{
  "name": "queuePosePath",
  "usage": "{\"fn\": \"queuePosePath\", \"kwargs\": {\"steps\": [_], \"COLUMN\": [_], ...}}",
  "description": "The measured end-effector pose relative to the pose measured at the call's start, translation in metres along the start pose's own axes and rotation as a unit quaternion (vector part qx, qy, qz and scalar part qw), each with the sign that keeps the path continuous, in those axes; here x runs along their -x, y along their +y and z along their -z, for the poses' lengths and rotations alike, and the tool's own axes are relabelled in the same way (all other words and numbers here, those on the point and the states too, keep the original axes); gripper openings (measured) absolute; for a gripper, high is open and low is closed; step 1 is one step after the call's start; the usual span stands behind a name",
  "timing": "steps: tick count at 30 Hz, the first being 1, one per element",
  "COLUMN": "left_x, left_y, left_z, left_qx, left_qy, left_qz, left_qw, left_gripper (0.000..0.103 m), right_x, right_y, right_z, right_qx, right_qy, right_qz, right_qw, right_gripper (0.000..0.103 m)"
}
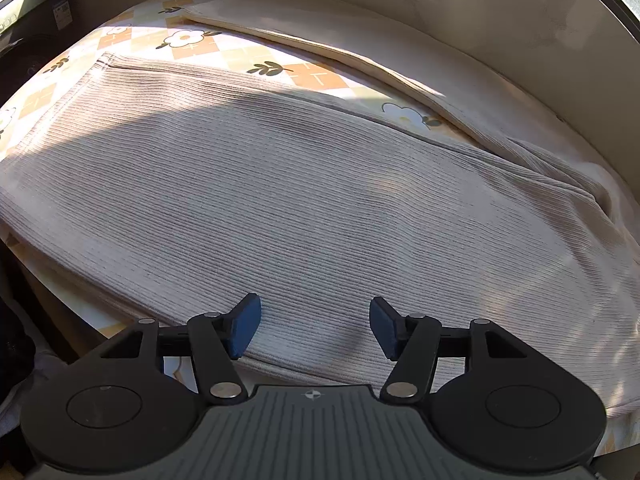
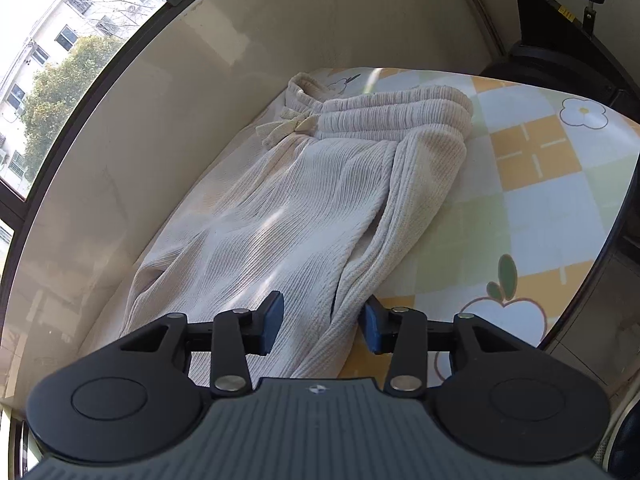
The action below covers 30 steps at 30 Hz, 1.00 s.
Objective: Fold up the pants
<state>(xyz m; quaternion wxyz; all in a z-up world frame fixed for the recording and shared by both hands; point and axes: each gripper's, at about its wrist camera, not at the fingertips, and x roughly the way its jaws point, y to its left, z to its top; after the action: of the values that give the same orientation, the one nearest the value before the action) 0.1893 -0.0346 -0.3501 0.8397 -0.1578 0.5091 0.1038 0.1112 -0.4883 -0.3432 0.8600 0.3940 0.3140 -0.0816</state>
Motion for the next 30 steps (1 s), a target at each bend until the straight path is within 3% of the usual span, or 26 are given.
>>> {"fn": "queuePosePath", "kwargs": {"steps": [4,8,12,16,19,22,30], "left_x": [0.004,0.013,0.022,0.030,0.031,0.030,0.027], "left_y": [0.019,0.055,0.086,0.103,0.118,0.126,0.156], "left_z": [-0.005,0.004,0.012,0.016,0.019,0.013,0.006], "left_qx": [0.082,0.197,0.282,0.302,0.324,0.323,0.356], "left_qy": [0.016,0.017,0.006,-0.013,-0.028,-0.046,-0.095], "left_qz": [0.027,0.071,0.078,0.031,0.027,0.002,-0.020], "left_qw": [0.9962,0.9776,0.9563,0.9527,0.9453,0.9454,0.9295], "left_gripper": [0.062,0.058,0.053,0.053,0.053,0.053,0.053], "right_x": [-0.007,-0.009,-0.010,-0.011,-0.013,-0.015,-0.015], "right_y": [0.003,-0.003,0.000,0.001,0.003,0.007,0.008], "right_z": [-0.003,-0.006,-0.009,-0.012,-0.014,-0.015,-0.015], "right_qx": [0.010,-0.005,0.013,0.019,0.025,0.035,0.042], "right_qy": [0.010,0.014,0.023,0.033,0.037,0.041,0.047], "right_qz": [-0.006,-0.016,-0.014,-0.011,-0.006,0.000,0.005], "right_qw": [1.000,1.000,1.000,0.999,0.999,0.999,0.998], "right_gripper": [0.046,0.045,0.045,0.045,0.045,0.045,0.045]}}
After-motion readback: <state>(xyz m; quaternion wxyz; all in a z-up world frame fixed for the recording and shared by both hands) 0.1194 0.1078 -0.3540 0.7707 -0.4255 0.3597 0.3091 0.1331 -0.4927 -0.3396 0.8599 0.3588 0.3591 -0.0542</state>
